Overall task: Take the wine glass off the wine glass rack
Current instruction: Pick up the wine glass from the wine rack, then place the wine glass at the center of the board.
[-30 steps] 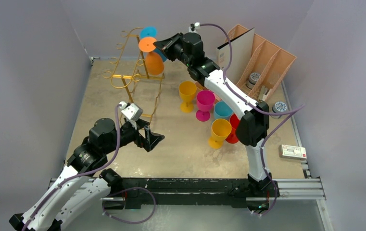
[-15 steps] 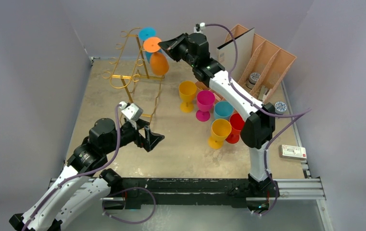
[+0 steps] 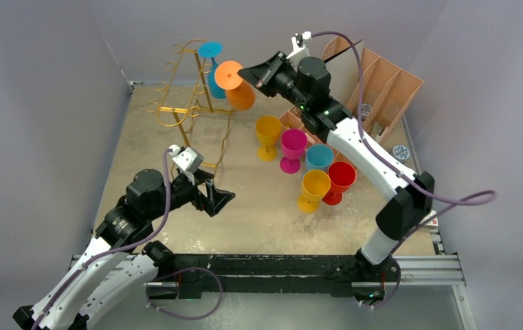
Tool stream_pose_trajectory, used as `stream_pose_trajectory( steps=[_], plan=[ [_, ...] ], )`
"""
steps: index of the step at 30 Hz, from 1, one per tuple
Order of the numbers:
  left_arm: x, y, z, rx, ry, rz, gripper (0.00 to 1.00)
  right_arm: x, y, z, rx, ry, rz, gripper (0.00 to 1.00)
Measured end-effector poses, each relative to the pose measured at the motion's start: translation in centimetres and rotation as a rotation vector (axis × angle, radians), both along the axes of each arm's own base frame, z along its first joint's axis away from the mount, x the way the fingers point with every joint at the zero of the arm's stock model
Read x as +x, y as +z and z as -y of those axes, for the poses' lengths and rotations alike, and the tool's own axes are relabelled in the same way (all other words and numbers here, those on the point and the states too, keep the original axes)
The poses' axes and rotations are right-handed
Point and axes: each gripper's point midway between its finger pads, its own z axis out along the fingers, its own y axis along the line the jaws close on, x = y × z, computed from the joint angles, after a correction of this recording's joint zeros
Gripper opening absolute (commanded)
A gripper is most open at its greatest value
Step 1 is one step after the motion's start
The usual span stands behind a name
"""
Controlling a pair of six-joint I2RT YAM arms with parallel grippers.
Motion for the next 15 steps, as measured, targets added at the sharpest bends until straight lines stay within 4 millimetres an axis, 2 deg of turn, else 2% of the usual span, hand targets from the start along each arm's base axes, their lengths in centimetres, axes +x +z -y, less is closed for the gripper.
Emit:
stream_pose_trajectory(
  steps=[7,15],
  plan=[
    [0.0,1.2,-0.2,-0.033,0.020,0.008,0.97,-5.2,0.5,1.9,-0.086,0.109,0.148,0.00],
    [0.6,4.1,-1.7,-0.099,0.137,0.036,1.00,-11.7,-3.0,2.7,-0.220,0.357,0.287,0.00]
  ],
)
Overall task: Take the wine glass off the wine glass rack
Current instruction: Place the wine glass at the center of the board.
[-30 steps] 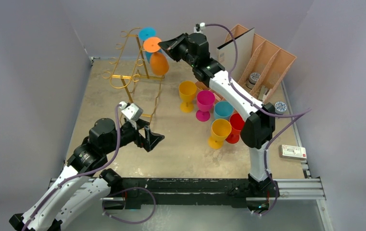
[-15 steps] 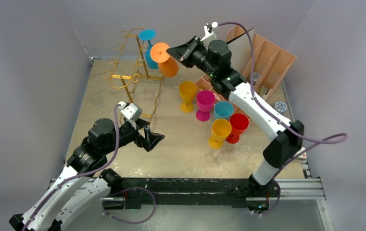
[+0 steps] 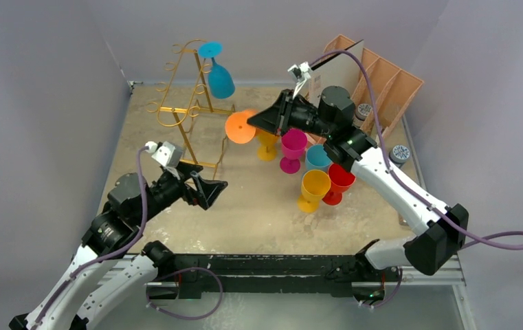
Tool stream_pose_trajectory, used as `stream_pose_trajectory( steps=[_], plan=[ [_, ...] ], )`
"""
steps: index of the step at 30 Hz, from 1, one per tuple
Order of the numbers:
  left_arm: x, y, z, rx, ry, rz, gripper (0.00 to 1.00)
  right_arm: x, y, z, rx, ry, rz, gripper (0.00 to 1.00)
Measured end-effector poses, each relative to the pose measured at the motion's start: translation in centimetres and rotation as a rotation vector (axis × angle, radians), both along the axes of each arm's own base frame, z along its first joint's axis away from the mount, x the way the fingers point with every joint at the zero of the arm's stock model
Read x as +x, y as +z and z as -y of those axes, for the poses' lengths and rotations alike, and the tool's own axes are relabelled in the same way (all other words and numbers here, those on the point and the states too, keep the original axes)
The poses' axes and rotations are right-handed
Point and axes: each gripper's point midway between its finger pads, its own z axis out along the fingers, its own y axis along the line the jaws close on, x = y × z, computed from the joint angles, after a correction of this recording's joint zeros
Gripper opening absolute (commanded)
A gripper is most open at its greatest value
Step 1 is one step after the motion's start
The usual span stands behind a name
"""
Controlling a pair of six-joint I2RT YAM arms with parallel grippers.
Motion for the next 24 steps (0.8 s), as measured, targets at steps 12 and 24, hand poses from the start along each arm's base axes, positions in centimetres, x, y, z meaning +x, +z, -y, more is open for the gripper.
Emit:
stream_pose_trajectory(
  steps=[12,24],
  plan=[
    [-0.9,3.6,0.2,-0.101,-0.025,0.063,0.86,-5.9,-1.5,0.6,-0.042,0.256,0.094,0.00],
    [-1.0,5.4,4.7,-0.152,-0.230,-0.001,0.47,-8.1,-2.9,0.7,-0.028,0.373,0.082,0.00]
  ],
)
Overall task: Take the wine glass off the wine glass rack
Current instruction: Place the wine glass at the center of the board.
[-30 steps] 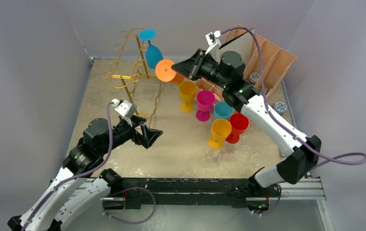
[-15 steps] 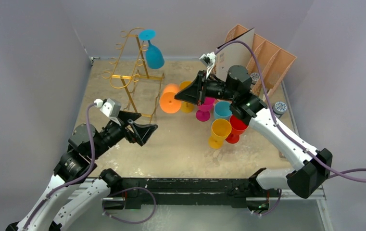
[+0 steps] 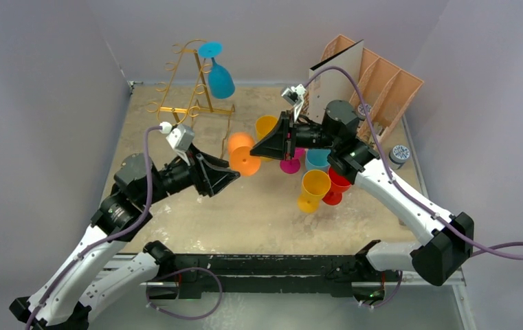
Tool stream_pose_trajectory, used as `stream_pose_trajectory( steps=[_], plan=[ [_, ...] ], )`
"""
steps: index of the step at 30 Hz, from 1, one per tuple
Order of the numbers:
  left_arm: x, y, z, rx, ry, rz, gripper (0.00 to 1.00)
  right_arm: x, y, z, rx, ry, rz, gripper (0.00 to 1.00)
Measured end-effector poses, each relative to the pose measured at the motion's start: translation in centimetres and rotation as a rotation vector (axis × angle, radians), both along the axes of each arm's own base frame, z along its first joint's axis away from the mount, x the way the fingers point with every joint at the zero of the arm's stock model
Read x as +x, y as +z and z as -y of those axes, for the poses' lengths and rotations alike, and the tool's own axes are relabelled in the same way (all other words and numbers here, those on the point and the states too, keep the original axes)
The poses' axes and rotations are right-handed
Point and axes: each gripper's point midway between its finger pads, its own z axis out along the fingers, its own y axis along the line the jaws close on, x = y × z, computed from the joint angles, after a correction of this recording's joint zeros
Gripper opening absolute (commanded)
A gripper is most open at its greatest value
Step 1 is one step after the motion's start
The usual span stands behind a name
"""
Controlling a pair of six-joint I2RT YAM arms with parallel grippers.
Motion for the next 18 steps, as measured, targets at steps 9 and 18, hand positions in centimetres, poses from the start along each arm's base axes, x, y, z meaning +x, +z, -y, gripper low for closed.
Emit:
stream_pose_trajectory(
  steps=[9,18],
  plan=[
    [0.5,-0.6,0.8,-0.009,-0.009,-0.058,0.25,-0.9,1.0,-0.1,0.051,0.054,0.020,0.00],
    [0.2,0.5,1.2,-0.049,-0.039,-0.044,0.00,-1.3,1.8,-0.2,0.090,0.084,0.021,0.01]
  ],
)
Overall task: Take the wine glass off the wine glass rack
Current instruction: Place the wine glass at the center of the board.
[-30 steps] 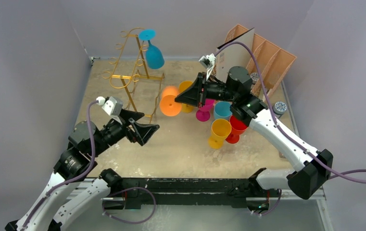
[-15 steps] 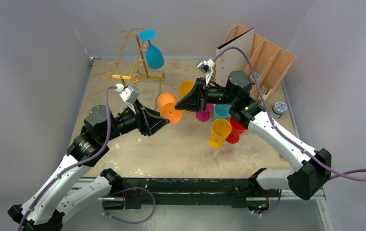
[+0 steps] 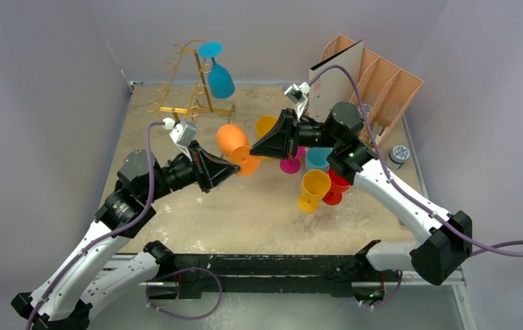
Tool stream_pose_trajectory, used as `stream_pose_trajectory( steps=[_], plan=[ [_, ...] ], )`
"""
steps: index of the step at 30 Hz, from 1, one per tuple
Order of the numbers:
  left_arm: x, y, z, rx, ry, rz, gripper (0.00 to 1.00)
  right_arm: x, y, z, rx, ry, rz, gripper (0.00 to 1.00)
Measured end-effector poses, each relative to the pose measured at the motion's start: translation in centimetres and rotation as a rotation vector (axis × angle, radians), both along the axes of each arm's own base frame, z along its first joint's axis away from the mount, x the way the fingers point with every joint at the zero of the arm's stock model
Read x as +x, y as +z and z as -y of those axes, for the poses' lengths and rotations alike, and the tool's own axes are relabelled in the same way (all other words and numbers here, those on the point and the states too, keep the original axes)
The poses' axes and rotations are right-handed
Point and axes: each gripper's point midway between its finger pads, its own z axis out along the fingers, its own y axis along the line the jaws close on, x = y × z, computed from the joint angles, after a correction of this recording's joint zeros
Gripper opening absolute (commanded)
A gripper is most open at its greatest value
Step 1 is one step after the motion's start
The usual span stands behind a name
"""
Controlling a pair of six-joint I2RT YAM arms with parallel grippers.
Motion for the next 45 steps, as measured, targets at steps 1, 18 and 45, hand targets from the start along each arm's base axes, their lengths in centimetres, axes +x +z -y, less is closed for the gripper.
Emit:
stream_pose_trajectory(
  steps=[1,18,45],
  plan=[
    [0.0,0.0,0.0,-0.002,-0.002,0.000,0.00,-0.1,0.1,0.0,0.004,0.005,0.004,0.05],
    [-0.7,-1.6,2.0,0.037,-0.142,-0.037,0.00,-1.3,-1.0,0.4,-0.043,0.064,-0.019,0.07],
    [0.5,-3.8,4.1,0.005,-0.180,-0.164,0.41,0.3,-1.9,1.0,-0.014,-0.135,0.071,0.00]
  ],
)
